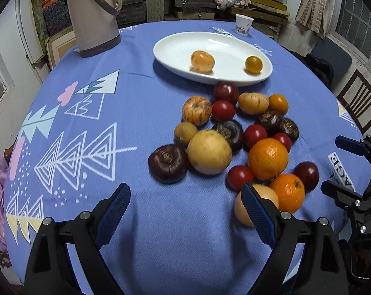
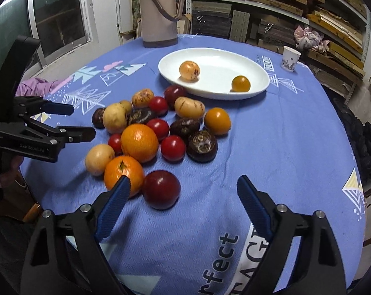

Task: Organize fruits
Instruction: 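Withdraw both open tools from the plate back toward the fruit pile, then close the right tool around a dark red plum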

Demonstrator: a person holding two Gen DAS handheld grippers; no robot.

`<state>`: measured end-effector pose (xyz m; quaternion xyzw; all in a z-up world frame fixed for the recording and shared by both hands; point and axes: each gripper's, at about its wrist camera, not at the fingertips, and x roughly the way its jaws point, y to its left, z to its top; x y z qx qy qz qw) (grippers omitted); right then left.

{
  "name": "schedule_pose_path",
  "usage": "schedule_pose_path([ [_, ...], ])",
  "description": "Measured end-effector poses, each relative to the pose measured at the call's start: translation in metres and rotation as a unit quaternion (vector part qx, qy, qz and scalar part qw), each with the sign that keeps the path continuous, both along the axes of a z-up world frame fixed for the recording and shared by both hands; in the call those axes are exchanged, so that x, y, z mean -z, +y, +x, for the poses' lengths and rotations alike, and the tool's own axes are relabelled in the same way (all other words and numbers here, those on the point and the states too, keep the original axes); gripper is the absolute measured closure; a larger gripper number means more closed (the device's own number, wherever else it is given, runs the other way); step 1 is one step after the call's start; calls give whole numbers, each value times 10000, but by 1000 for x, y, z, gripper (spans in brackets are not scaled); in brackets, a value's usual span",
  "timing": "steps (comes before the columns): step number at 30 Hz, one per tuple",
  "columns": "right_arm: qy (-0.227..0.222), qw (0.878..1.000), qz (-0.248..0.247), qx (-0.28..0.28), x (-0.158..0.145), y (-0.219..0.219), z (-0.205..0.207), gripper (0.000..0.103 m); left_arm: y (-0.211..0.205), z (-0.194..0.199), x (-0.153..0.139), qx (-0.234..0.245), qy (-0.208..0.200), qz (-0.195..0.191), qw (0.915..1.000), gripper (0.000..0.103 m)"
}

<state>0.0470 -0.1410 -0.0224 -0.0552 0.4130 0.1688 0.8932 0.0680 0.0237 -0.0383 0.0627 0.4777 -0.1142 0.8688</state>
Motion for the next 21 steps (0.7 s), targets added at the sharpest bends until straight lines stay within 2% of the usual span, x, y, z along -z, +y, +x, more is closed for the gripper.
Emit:
schedule_pose_path([
  [5, 148, 9997, -156, -108, 8, 3, 3, 27, 6, -1, 2, -45, 33, -14, 10000, 11],
  [14, 326, 9991, -154, -220, 21, 11, 11, 28, 7, 0, 1, -24, 43, -39, 10000, 11],
  [21, 390, 9991, 28, -177, 24, 7, 16, 28, 8, 2, 3, -34, 90, -36, 9999, 11],
])
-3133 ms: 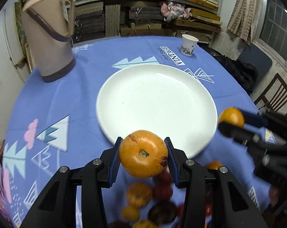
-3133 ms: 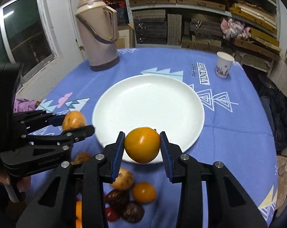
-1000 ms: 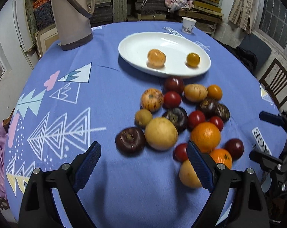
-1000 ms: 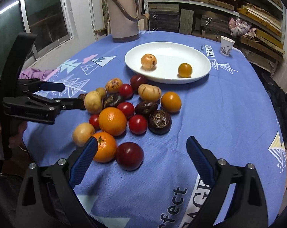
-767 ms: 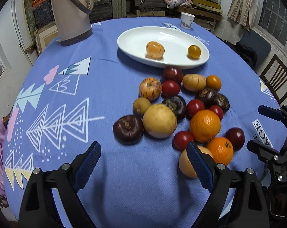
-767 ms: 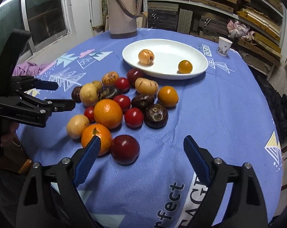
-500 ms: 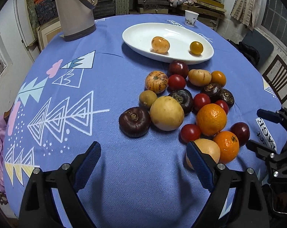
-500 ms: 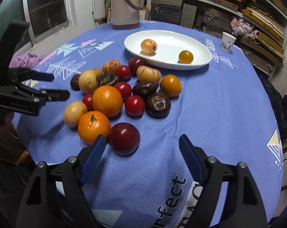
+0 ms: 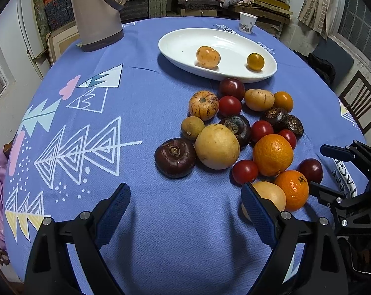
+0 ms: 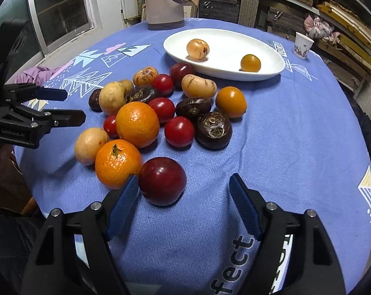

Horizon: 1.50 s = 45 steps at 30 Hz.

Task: Organize fruits
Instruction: 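Close the right tool around a dark red plum, then grasp a dark brown round fruit with the left tool while the right tool holds the plum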

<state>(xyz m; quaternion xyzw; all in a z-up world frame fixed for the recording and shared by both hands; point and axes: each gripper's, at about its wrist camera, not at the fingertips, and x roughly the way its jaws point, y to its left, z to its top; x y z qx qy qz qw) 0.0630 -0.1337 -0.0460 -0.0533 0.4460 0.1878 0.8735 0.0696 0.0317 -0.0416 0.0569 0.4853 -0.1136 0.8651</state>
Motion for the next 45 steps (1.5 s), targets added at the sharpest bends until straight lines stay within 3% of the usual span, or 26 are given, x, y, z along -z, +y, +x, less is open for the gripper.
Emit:
schedule_pose_path([
  [6, 59, 9999, -96, -46, 0, 0, 0, 34, 4, 1, 0, -44, 5, -4, 10000, 11],
  [10, 76, 9999, 69, -7, 0, 0, 4, 47, 5, 1, 1, -61, 27, 1, 10000, 11],
  [15, 84, 10000, 25, -44, 4, 9, 8, 48, 5, -1, 1, -34, 15, 6, 10000, 11],
  [18, 230, 9994, 235, -82, 7, 9, 12, 64, 7, 0, 1, -62, 24, 1, 10000, 11],
  [27, 299, 9979, 571, 48, 5, -7, 10, 64, 15, 5, 3, -182, 48, -30, 9998, 11],
  [45, 323, 9969, 714, 89, 3, -13, 11, 64, 18, 38, 28, -91, 190, 196, 9996, 13],
])
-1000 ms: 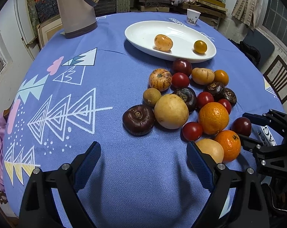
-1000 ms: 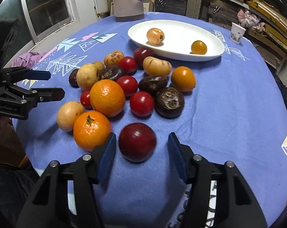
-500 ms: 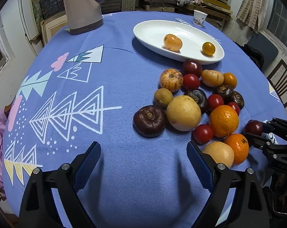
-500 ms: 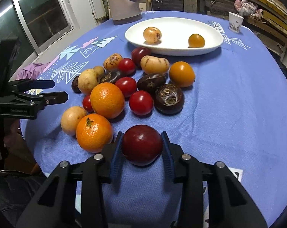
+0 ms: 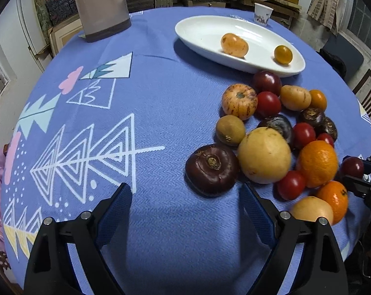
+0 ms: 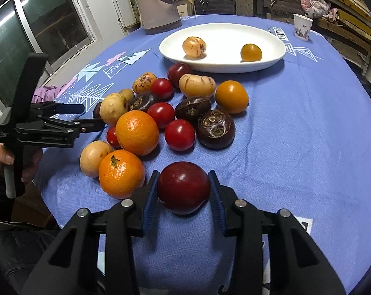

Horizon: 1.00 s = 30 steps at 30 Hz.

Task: Organize fruits
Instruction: 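Grasp a dark brown round fruit with the left tool while the right tool holds the plum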

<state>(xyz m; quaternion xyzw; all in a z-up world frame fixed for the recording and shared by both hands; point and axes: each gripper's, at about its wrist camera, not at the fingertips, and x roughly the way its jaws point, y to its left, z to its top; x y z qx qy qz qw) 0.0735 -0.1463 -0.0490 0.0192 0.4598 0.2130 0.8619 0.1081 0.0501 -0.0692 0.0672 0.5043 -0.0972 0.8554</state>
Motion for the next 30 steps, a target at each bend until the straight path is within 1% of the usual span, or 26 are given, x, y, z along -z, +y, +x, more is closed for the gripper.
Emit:
schedule_pose_path([
  [4, 31, 10000, 16, -2, 2, 1, 2, 64, -1, 6, 2, 44, -68, 3, 10000, 14],
  [7, 36, 10000, 16, 14, 2, 1, 3, 64, 0, 7, 1, 62, -158, -45, 9998, 21],
  [9, 37, 10000, 11, 15, 2, 1, 3, 64, -1, 4, -1, 119, -282, -81, 9995, 36],
  [10, 28, 10000, 5, 23, 2, 1, 3, 64, -2, 3, -1, 131, -312, -88, 9994, 39],
  [12, 17, 10000, 9, 32, 1, 1, 3, 64, -5, 1, -3, 169, -346, -131, 9992, 53],
  [14, -2, 10000, 24, 37, 0, 0, 2, 64, -5, -2, -3, 173, -381, -155, 9990, 60],
  [18, -27, 10000, 65, 57, -2, -3, 2, 64, -3, -6, -3, 104, -422, -212, 9988, 60],
  [24, -97, 9999, 88, 57, -8, -3, 0, 64, 0, -10, -8, 15, -323, -328, 9989, 60],
  [30, -187, 9998, 79, 60, -16, -5, -1, 64, 0, -17, -27, 19, -550, -330, 9979, 60],
])
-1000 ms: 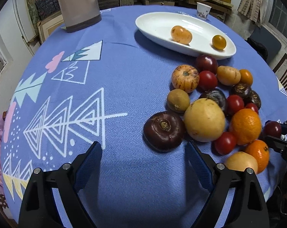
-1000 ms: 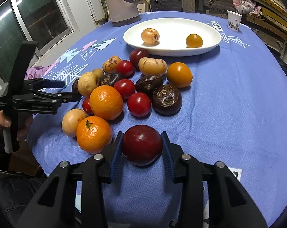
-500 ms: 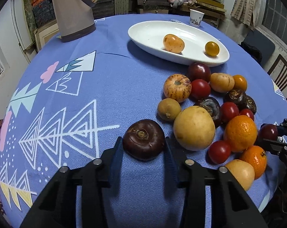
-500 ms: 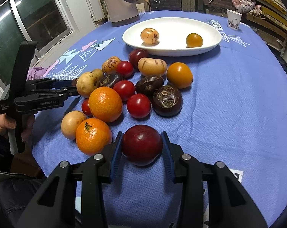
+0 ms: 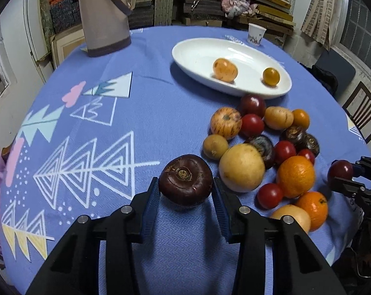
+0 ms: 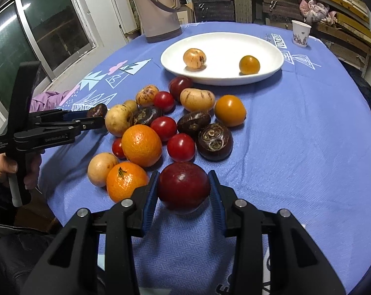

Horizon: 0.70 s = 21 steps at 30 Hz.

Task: Organize fruits
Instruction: 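Grasp a dark brown round fruit with the left tool while the right tool holds the plum, then carry the plum and brown fruit onto the white plate and open both tools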

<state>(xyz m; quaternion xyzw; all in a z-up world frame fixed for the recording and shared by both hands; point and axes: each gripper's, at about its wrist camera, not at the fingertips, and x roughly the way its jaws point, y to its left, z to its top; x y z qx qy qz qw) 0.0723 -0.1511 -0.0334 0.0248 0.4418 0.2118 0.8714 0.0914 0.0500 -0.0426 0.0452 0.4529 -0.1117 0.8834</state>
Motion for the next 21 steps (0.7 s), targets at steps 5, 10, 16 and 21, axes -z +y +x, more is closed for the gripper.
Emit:
schedule_pose_path([
  [5, -38, 10000, 29, 29, -4, -2, 1, 64, -6, -5, -13, 75, -157, 28, 9998, 60],
  [10, -113, 9998, 171, 31, -15, -7, 4, 64, -14, -8, -29, 175, -369, 46, 9992, 60],
  [16, -338, 9992, 137, 156, -34, -14, 17, 64, -30, -2, -44, 366, -541, 108, 9978, 60],
  [21, -513, 9984, 129, 195, -55, -17, 34, 64, -43, 12, -55, 549, -610, 67, 9966, 60],
])
